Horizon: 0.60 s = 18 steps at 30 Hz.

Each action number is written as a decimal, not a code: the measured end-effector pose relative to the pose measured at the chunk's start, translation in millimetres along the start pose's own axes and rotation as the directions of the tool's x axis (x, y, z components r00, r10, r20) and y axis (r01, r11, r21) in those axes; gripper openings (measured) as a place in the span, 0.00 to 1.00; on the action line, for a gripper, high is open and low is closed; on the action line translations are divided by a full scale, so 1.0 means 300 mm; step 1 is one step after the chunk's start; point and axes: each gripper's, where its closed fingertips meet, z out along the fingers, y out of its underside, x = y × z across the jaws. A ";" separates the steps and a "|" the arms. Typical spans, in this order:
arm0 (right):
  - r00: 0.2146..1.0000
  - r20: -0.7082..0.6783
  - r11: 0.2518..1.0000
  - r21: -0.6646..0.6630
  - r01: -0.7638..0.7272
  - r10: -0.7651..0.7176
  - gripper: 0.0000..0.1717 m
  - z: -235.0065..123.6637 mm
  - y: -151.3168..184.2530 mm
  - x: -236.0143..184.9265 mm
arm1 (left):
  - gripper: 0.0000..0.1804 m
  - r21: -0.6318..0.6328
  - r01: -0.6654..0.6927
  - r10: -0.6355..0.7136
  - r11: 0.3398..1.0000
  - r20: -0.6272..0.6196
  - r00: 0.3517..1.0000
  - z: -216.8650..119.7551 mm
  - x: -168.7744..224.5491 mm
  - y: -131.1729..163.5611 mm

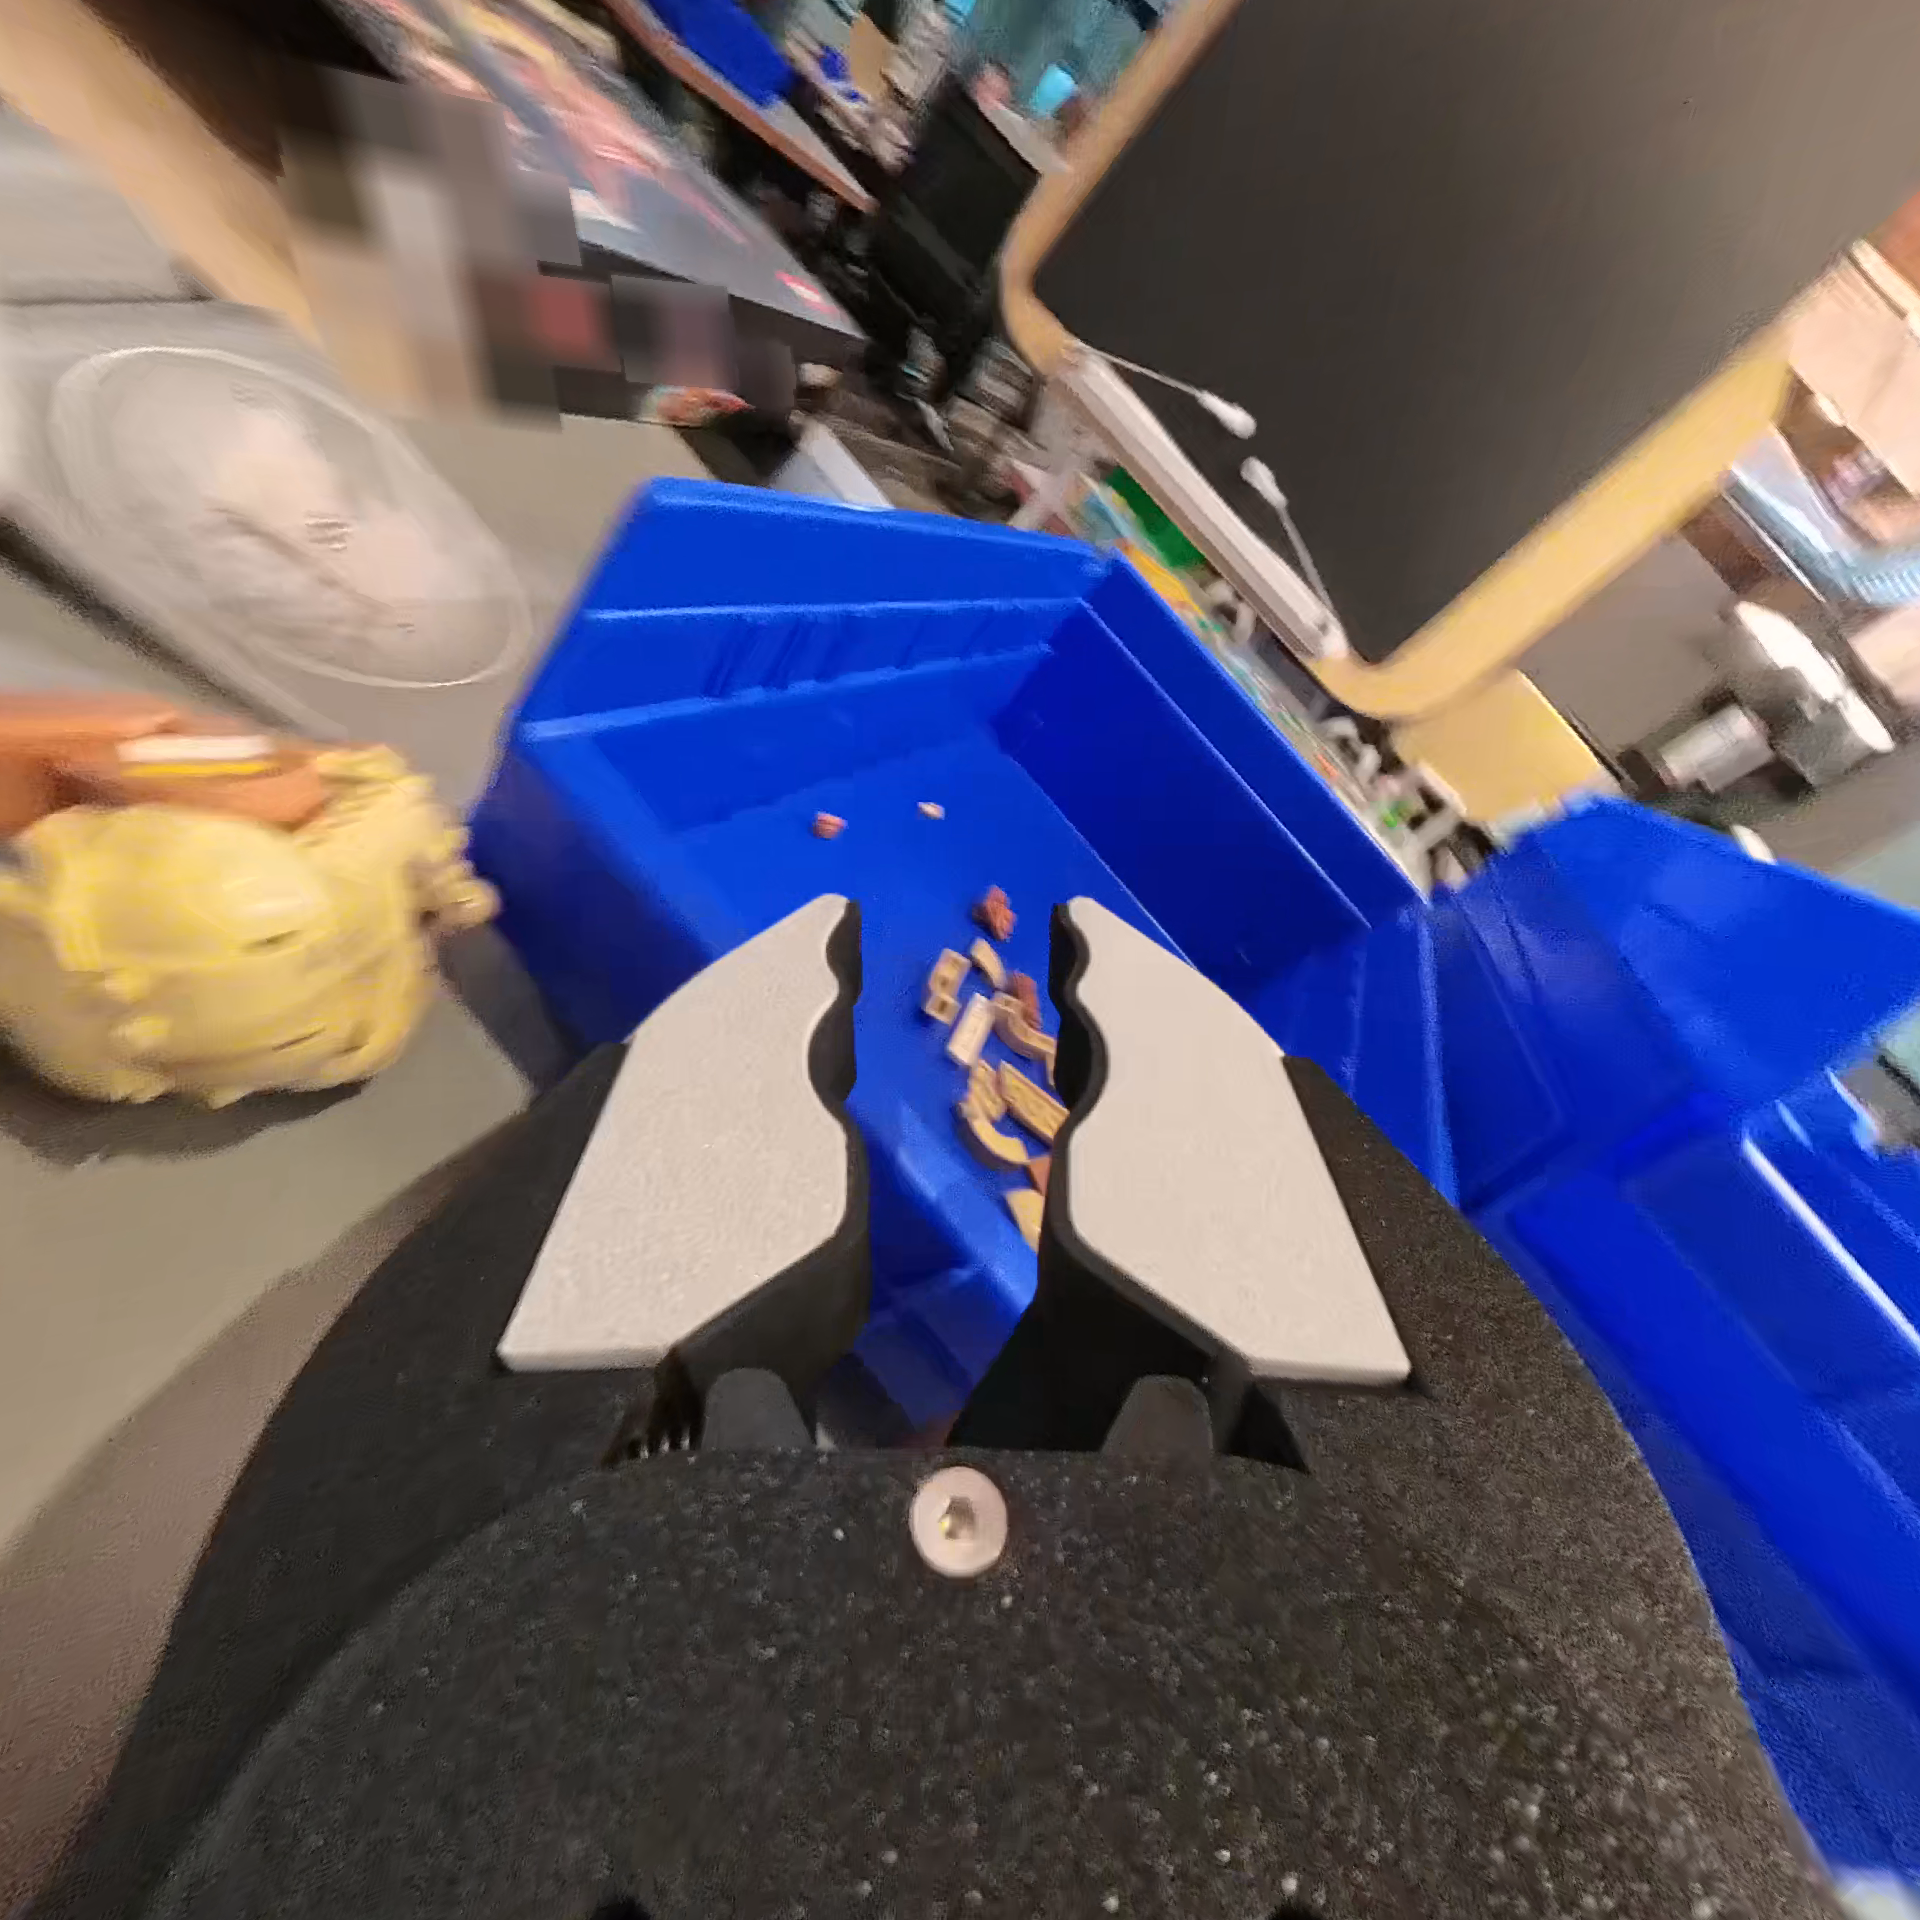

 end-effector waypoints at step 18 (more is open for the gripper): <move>0.511 0.806 0.955 0.246 0.168 -0.297 0.25 -0.326 -0.042 -0.681 | 0.06 -0.135 -0.210 0.216 0.968 0.030 0.976 0.011 0.004 0.055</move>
